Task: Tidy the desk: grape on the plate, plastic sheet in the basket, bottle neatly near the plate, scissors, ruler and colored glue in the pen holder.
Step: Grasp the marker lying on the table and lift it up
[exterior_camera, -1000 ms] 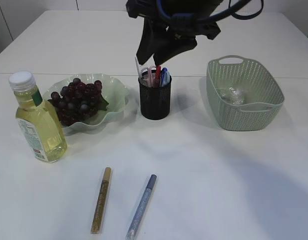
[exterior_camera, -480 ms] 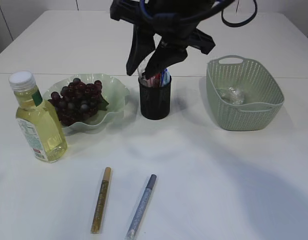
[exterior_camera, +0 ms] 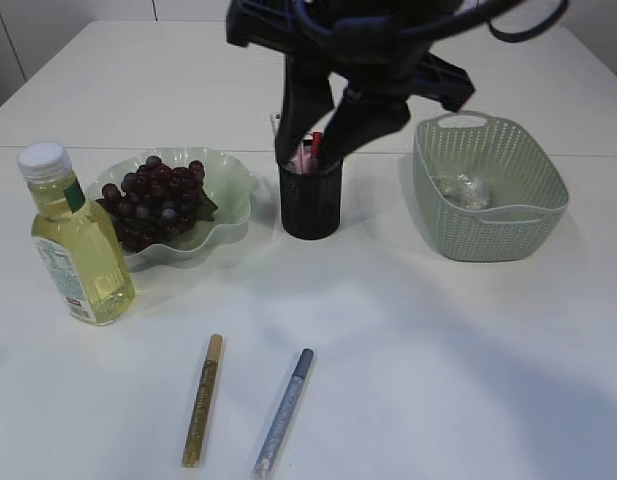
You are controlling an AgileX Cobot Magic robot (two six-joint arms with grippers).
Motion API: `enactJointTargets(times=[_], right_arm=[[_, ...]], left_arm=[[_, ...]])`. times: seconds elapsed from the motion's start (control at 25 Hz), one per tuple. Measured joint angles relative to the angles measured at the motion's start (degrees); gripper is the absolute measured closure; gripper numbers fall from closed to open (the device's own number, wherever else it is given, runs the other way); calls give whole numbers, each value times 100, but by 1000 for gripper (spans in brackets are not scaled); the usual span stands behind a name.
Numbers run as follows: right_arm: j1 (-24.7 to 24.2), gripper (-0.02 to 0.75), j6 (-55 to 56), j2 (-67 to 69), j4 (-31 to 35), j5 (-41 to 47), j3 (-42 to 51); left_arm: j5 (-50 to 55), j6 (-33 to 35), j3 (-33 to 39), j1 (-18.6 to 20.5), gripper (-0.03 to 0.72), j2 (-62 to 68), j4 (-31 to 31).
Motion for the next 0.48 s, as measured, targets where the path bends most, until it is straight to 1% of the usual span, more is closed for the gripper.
enactJointTargets(times=[0.32, 0.48], right_arm=[[0, 459, 886, -886, -332, 0, 1935], [0, 459, 1162, -940, -514, 0, 2465]], left_arm=[[0, 0, 0, 0, 379, 0, -149], [0, 0, 0, 0, 379, 0, -161]])
